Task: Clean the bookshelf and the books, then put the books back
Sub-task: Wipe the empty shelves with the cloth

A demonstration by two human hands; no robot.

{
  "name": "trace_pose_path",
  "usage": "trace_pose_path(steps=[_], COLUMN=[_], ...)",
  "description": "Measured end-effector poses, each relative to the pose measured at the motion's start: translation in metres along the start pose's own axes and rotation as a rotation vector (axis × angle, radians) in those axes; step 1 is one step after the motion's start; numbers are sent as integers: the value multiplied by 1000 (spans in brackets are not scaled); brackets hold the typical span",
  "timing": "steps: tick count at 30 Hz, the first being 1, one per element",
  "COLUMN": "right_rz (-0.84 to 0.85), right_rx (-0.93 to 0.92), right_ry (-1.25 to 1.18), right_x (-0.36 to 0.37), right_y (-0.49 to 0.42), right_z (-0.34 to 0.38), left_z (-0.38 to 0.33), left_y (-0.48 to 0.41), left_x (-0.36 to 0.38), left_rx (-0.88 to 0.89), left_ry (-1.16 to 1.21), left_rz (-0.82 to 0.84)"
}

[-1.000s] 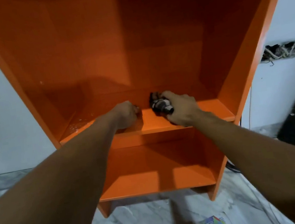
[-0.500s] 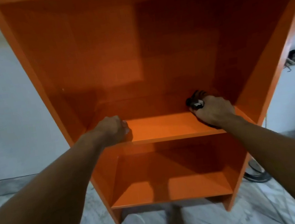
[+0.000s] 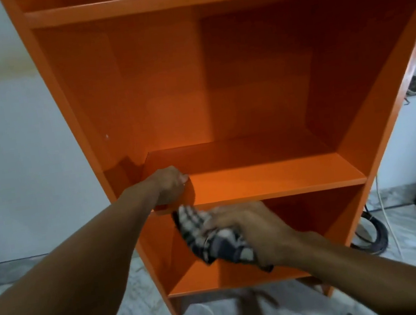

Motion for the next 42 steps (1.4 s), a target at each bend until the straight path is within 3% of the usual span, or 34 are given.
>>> trace_pose_path(steps=[2,4,6,8,10,12,14,22,25,28,30,33,34,36,38,41,42], right_rz=[-220,-321,-170,-39,-13,19,31,178,160,312,269,-70,-65,99,186,64,128], right_rx=[35,113,323,507,578,564,521,155,-79,-243,-234,-193,-102,105,159,-28,-99], right_ry=[65,255,460,474,470,477,466,332,188,155,72,100,203,300,278,223,179], right_x=[-26,-51,-55,-48,-40,-33,-21,35,56,57,42,10,7,19,44,63,66], right_y=[-3,-16,-28,-40,-60,-96,-132,-171,-140,-82,-69,-97,-111,-138,-154,-141,-120], right_z=[-7,-19,-41,-63,-71,-77,-74,-13,13,27,25,6,-2,-14,-9,18,28], left_z=[-5,-6,-5,-3,2,13,22,35,38,47,47,41,38,39,48,51,51], left_y=[0,6,19,33,42,46,47,51,49,49,50,55,58,55,46,41,43], left_x=[-6,-13,-15,-20,-32,-42,-45,-48,-47,-42,-44,-44,-44,-42,-43,-45,-45], left_rx=[-19,-17,-19,-25,-55,-119,-180,-240,-228,-231,-217,-172,-171,-188,-197,-187,-178], left_ry=[-41,-107,-258,-536,-866,-1144,-1279,-1481,-1509,-1540,-1542,-1552,-1586,-1601,-1554,-1568,-1586], left_rz=[-2,-63,-16,22,60,68,64,-68,-100,-132,-172,-152,-151,-178,-214,-232,-235])
Point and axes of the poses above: each hand's wrist, its own y-axis away from the middle knuckle, its own x-axis out of the palm, z = x × y, the point moved 3 cm from there along -y, towards the middle knuckle, and after that the axes turned 2 degrees about z, right-handed, at the moved point
